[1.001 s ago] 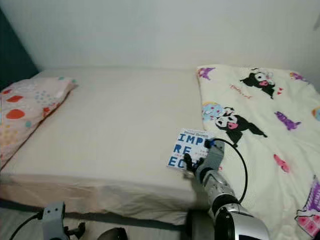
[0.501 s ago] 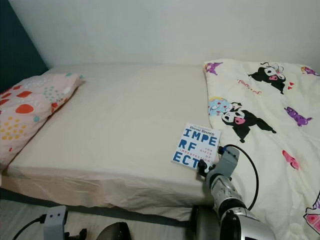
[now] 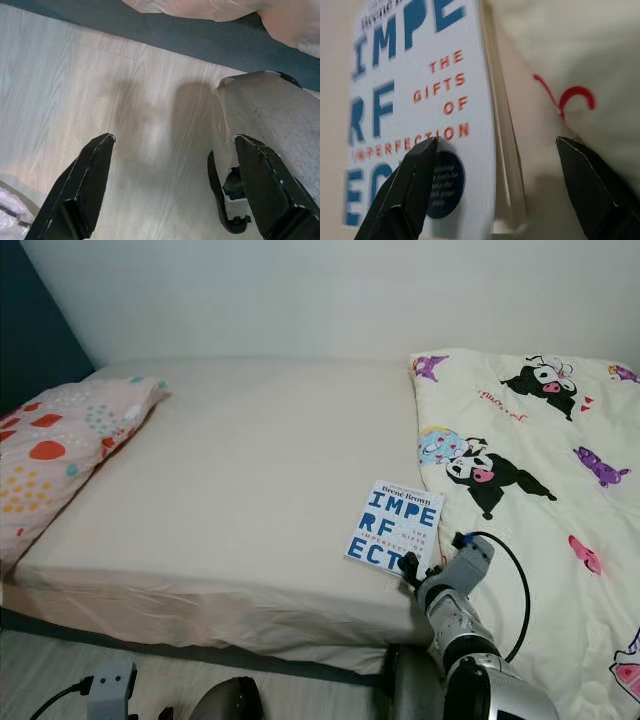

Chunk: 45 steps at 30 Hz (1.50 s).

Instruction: Clean up the room

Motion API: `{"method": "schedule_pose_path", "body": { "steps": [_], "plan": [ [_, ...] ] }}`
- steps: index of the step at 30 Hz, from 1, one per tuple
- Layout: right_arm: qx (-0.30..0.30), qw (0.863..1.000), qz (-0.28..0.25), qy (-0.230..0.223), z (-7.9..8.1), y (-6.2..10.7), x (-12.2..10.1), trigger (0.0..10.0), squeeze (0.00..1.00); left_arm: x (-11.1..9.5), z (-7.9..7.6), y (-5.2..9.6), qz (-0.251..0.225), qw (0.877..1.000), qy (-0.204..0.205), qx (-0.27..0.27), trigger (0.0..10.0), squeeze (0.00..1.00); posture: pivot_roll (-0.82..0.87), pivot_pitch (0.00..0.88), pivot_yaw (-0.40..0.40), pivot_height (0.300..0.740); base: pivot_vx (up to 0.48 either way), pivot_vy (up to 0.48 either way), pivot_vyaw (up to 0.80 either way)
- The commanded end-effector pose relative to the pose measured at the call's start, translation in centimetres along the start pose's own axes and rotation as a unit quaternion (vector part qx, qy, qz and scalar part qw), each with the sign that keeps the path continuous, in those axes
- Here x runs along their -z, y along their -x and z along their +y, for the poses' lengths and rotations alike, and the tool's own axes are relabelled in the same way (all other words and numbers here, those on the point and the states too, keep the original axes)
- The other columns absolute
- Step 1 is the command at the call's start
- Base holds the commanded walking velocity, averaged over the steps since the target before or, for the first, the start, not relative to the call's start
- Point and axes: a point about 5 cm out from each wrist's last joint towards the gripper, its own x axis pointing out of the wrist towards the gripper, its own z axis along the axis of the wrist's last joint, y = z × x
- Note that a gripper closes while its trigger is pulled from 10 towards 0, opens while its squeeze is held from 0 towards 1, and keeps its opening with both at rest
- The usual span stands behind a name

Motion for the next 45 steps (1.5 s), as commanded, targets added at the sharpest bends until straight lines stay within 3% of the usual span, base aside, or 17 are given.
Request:
{"method": "schedule_pose_path", "body": {
  "steps": [1, 3, 10, 14, 19, 28, 29, 35, 45],
  "plan": [
    [-0.005, 0.998, 0.018, -0.064, -0.3, 0.2, 1.3, 10.0, 0.00, 0.5, 1.4, 0.6, 0.006, 1.000, -0.021, -0.007, 10.0, 0.00, 0.16, 0.225, 0.087, 0.535, 0.000, 0.000, 0.00],
    [-0.016, 0.996, 0.019, -0.087, -0.3, 0.3, 1.4, 10.0, 0.00, 0.8, 2.1, 1.0, 0.005, 1.000, -0.028, -0.008, 10.0, 0.00, 0.17, 0.238, 0.091, 0.535, 0.000, 0.000, 0.00],
    [-0.062, 0.994, 0.028, -0.092, 1.2, 0.0, 1.5, 10.0, 0.00, 1.8, 3.9, 2.2, 0.012, 0.999, -0.031, -0.024, 10.0, 0.00, 0.19, 0.281, 0.091, 0.535, 0.000, 0.000, 0.00],
    [-0.074, 0.993, 0.034, -0.087, 1.8, -0.1, 1.5, 10.0, 0.00, 2.1, 4.0, 2.3, 0.014, 0.999, -0.032, -0.025, 10.0, 0.00, 0.19, 0.281, 0.091, 0.535, 0.000, 0.000, 0.00],
    [-0.122, 0.988, 0.047, -0.084, 4.1, -0.4, 1.4, 10.0, 0.00, 2.5, 3.9, 2.6, 0.015, 0.999, -0.033, -0.022, 10.0, 0.00, 0.20, 0.291, 0.086, 0.535, 0.000, 0.000, 0.00],
    [-0.137, 0.986, 0.071, -0.063, 5.5, -0.5, 2.0, 10.0, 0.00, 2.6, 3.5, 2.5, 0.014, 0.999, -0.034, -0.018, 10.0, 0.00, 0.19, 0.285, 0.076, 0.535, 0.000, 0.000, 0.00],
    [-0.127, 0.988, 0.076, -0.054, 5.4, -0.5, 2.3, 0.0, 0.00, 2.5, 3.4, 2.4, 0.014, 0.999, -0.033, -0.017, 10.0, 0.00, 0.19, 0.278, 0.074, 0.535, 0.000, 0.000, 0.00],
    [-0.104, 0.991, 0.072, -0.051, 4.7, -0.4, 2.5, 0.0, 0.00, 2.2, 3.1, 2.1, 0.014, 0.999, -0.033, -0.017, 10.0, 0.00, 0.18, 0.261, 0.073, 0.535, 0.000, 0.000, 0.00],
    [-0.148, 0.985, 0.043, -0.082, 5.2, -0.5, 1.3, 0.0, 0.00, 2.0, 2.7, 1.8, 0.022, 0.999, -0.034, -0.017, 10.0, 0.00, 0.16, 0.227, 0.070, 0.535, 0.000, 0.000, 0.00]
  ]
}}
